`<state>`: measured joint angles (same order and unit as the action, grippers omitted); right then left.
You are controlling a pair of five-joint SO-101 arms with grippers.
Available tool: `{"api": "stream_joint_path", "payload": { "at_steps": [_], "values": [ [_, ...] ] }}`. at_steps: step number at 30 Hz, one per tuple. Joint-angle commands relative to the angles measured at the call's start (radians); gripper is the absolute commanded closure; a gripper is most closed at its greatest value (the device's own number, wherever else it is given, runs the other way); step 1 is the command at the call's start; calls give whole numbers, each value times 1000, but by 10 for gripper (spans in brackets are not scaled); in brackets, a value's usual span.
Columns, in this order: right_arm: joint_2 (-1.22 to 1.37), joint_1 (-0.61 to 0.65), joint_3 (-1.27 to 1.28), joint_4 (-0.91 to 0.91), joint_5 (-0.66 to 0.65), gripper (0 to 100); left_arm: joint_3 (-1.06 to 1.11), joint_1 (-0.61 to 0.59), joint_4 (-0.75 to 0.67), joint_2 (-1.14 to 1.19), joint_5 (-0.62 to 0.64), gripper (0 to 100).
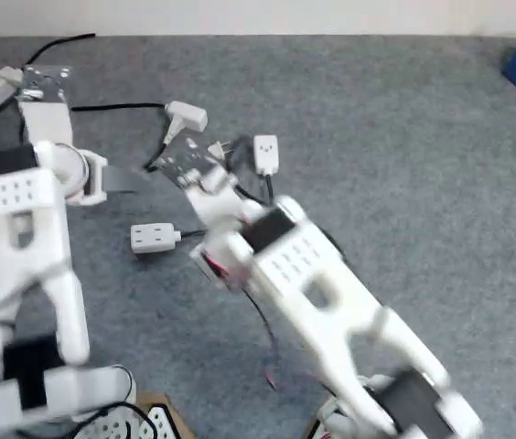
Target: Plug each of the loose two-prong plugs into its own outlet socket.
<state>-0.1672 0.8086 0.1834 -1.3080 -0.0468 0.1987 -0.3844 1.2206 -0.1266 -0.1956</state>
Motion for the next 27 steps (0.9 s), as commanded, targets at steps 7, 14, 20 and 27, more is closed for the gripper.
{"api": "stream_joint_path", "payload": {
  "at_steps": [7, 14, 20, 27],
  "values": [
    [512, 12, -816, -364, 31, 991, -476, -50, 54, 535, -77, 543],
    [769, 35, -1075, -458, 32, 991, -518, -48, 57, 670, -118, 543],
    [783, 53, -1079, -456, 38, 991, -504, -91, 94, 690, -163, 543],
    [780, 61, -1084, -418, 114, 991, -289, -130, -28, 680, -222, 543]
  ]
}}
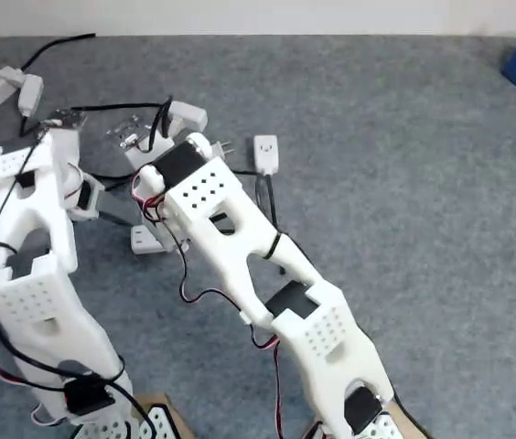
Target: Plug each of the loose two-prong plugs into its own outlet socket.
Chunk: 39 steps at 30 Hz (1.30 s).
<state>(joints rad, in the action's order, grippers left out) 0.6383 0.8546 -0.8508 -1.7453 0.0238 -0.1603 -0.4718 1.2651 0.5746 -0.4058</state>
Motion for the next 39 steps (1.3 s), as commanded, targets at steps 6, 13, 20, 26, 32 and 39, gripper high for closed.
{"api": "stream_joint_path", "payload": {
  "at_steps": [6, 13, 20, 26, 32, 39],
  "values": [
    [-15, 50, -122, 73, 193, 991, 125, -84, -140, -22, -8, 543],
    [-13, 51, -120, 113, 221, 991, 165, -74, -138, -24, -15, 543],
    [19, 33, -125, 128, 226, 991, 309, -70, -146, -188, -49, 543],
    [128, 35, -130, 122, 230, 991, 501, -70, -146, -440, -84, 543],
    [130, 39, -166, 82, 230, 991, 564, -70, -146, -591, -87, 543],
    [124, 45, -341, -19, 215, 991, 565, -97, -183, -593, -84, 543]
  ]
}}
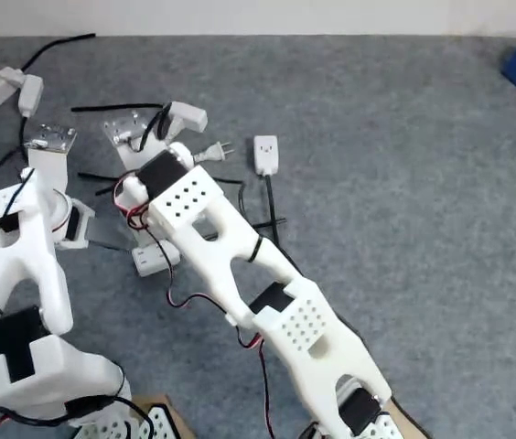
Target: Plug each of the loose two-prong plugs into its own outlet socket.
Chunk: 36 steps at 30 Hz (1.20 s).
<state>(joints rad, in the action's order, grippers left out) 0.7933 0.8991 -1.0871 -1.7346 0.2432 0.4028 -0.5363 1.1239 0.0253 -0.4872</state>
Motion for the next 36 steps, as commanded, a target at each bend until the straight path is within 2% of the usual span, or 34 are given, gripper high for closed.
{"api": "stream_joint_path", "payload": {
  "at_steps": [1, 7, 17, 20, 23, 28, 31, 36],
  "values": [
    [-30, 1, -105, -30, -15, 991, 2, -44, -51, -44, -3, 543],
    [-62, 18, -33, -31, -55, 991, 2, -81, -81, -42, -8, 543],
    [-375, 88, 433, -31, -216, 991, 24, -81, -132, -36, -6, 543],
    [-384, 85, 450, -31, -278, 991, 50, -76, -170, -1, -6, 543],
    [-363, 64, 455, -31, -281, 991, 51, -88, -190, 47, -5, 543],
    [-291, 10, 318, -25, -284, 991, 47, -96, -226, 64, -6, 543],
    [-271, 8, 171, -28, -279, 991, 4, -35, -186, -2, 25, 543],
    [-381, -39, 71, -31, -282, 991, -159, 51, 84, -202, 163, 543]
  ]
}}
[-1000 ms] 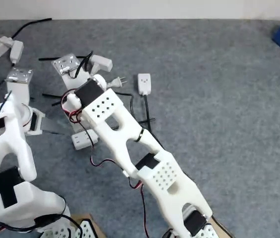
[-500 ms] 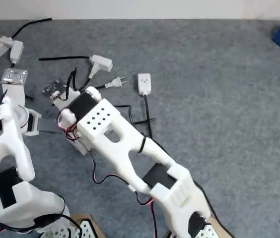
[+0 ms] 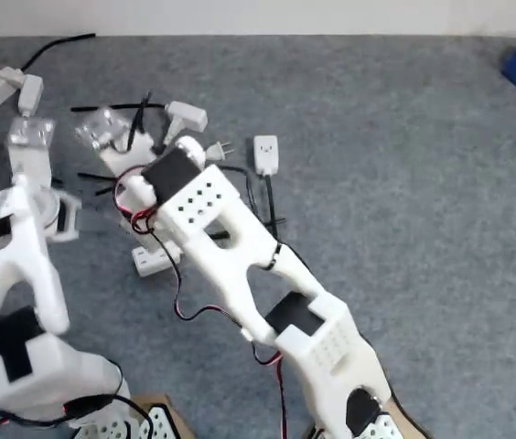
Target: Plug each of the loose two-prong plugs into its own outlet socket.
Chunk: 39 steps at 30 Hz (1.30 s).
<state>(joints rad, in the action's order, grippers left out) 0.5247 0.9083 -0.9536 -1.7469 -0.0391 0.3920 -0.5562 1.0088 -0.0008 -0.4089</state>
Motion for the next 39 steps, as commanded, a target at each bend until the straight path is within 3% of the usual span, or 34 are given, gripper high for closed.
{"api": "stream_joint_path", "payload": {
  "at_steps": [1, 6, 16, 19, 23, 30, 39],
  "values": [
    [-147, -64, -47, -19, 3, 991, -186, 90, 259, -213, 104, 543],
    [-354, -93, 50, -13, -5, 991, -272, 183, 463, -332, 140, 543],
    [-776, -90, 114, -18, -114, 991, -271, 209, 482, -406, 140, 543],
    [-872, -87, 280, 7, -94, 991, -275, 209, 505, -461, 164, 543],
    [-967, -18, 691, 265, -98, 991, -277, 234, 517, -602, 198, 543],
    [-1179, 5, 1504, 895, -94, 991, -278, 317, 595, -720, 196, 543],
    [-1218, -31, 1613, 914, -103, 991, -320, 317, 601, -699, 176, 543]
  ]
}}
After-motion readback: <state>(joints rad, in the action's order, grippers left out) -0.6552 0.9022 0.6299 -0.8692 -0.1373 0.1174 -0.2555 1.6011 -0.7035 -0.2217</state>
